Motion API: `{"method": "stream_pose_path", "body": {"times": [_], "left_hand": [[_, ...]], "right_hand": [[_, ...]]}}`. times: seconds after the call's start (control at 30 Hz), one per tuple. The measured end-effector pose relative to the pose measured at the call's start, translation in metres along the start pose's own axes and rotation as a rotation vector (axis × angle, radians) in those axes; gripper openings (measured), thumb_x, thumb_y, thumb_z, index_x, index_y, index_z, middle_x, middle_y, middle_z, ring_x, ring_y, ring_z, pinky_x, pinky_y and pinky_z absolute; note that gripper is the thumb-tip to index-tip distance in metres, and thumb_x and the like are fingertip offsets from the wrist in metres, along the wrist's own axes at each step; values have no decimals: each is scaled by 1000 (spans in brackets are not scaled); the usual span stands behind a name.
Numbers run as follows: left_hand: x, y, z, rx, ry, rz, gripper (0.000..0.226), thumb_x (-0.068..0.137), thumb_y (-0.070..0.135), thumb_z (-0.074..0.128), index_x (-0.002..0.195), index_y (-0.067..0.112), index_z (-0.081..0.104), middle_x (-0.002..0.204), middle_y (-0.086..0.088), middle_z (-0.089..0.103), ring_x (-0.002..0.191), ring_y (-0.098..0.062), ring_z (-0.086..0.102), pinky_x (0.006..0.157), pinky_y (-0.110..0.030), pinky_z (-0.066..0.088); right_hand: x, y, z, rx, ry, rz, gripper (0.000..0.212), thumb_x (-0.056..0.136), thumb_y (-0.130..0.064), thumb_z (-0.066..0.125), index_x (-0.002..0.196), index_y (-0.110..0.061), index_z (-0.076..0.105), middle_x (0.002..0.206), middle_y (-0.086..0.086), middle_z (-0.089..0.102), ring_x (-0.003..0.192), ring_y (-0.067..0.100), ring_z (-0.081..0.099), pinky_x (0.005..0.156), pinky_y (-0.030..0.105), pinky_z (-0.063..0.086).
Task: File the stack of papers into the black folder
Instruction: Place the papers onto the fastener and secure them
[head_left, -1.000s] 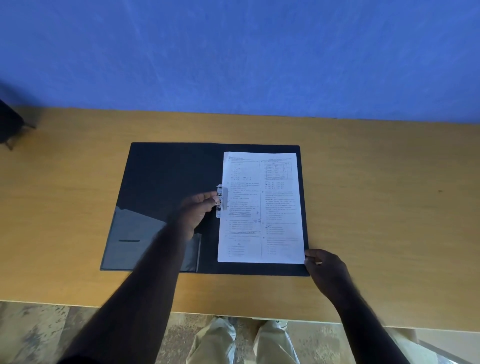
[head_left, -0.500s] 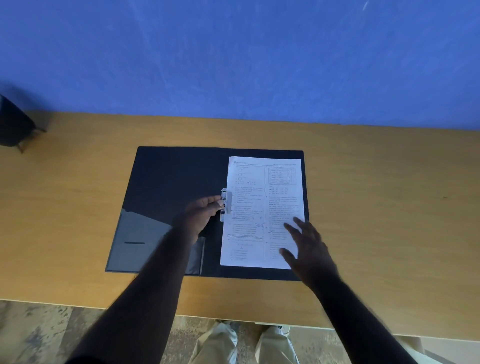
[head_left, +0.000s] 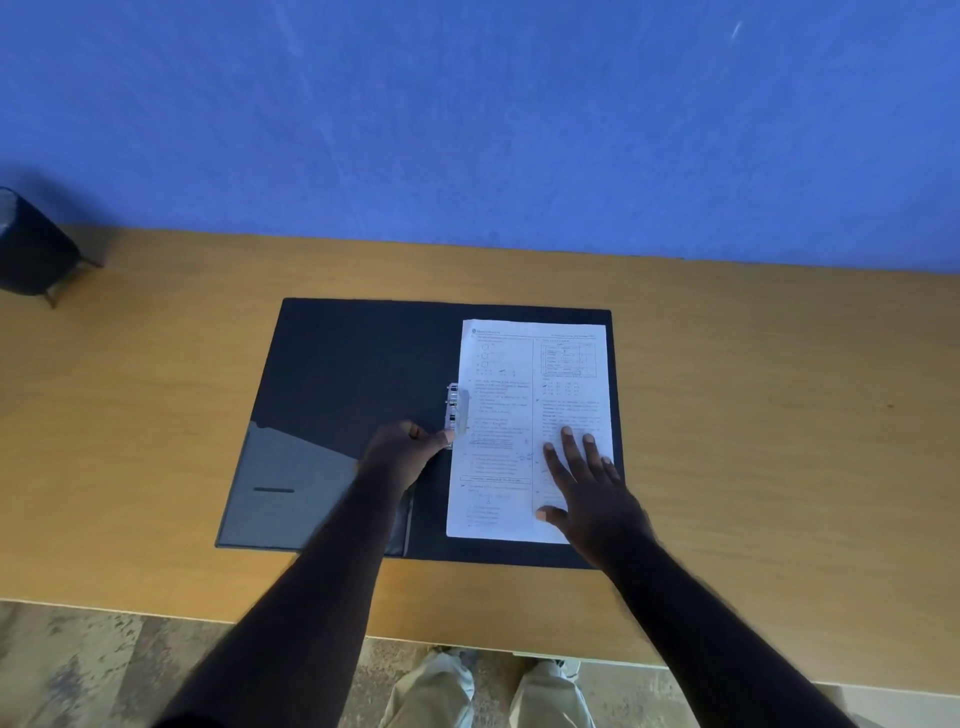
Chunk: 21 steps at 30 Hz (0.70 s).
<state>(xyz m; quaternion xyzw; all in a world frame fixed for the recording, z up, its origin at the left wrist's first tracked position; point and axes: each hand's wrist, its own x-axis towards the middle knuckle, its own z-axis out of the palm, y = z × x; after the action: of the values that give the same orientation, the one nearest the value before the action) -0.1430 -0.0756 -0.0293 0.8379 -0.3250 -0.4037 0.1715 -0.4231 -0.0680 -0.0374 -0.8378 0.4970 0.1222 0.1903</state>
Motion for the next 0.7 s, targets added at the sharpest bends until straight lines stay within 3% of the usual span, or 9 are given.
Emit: {"method": "stream_pose_path", "body": {"times": [0.1,0.37,0.53,0.7], "left_hand": [[-3,2,4,177,69,-2,53,65,70,68,69,18,59,63,8,63,65,-13,59,77,-39,41],[-9,5,12,315,155,42,47,70,69,63,67,22,56,62,8,62,65,-13,57,81,-39,34],[-8,5,7,251,122,32,48,69,68,66,70,21,61,65,8,64,69,-11,59,82,-39,38],[-9,3,-4,82,5,45,48,71,65,69,73,17,65,71,5,68,72,-16,65,74,-36,51]], "right_hand": [[0,0,0,-11,-12,-1,90,99,-54,49,160,-22,-8,161,2,-26,155,33,-11,125,49,11],[0,2,2,-30,-10,-3,89,99,-54,48,160,-23,-10,161,2,-27,152,31,-17,124,47,8],[0,2,2,-36,-18,0,89,99,-55,48,160,-23,-10,162,3,-26,148,29,-21,124,48,8],[-1,1,0,-44,-23,1,89,99,-55,48,161,-23,-7,162,4,-24,154,33,-11,124,50,11]]}}
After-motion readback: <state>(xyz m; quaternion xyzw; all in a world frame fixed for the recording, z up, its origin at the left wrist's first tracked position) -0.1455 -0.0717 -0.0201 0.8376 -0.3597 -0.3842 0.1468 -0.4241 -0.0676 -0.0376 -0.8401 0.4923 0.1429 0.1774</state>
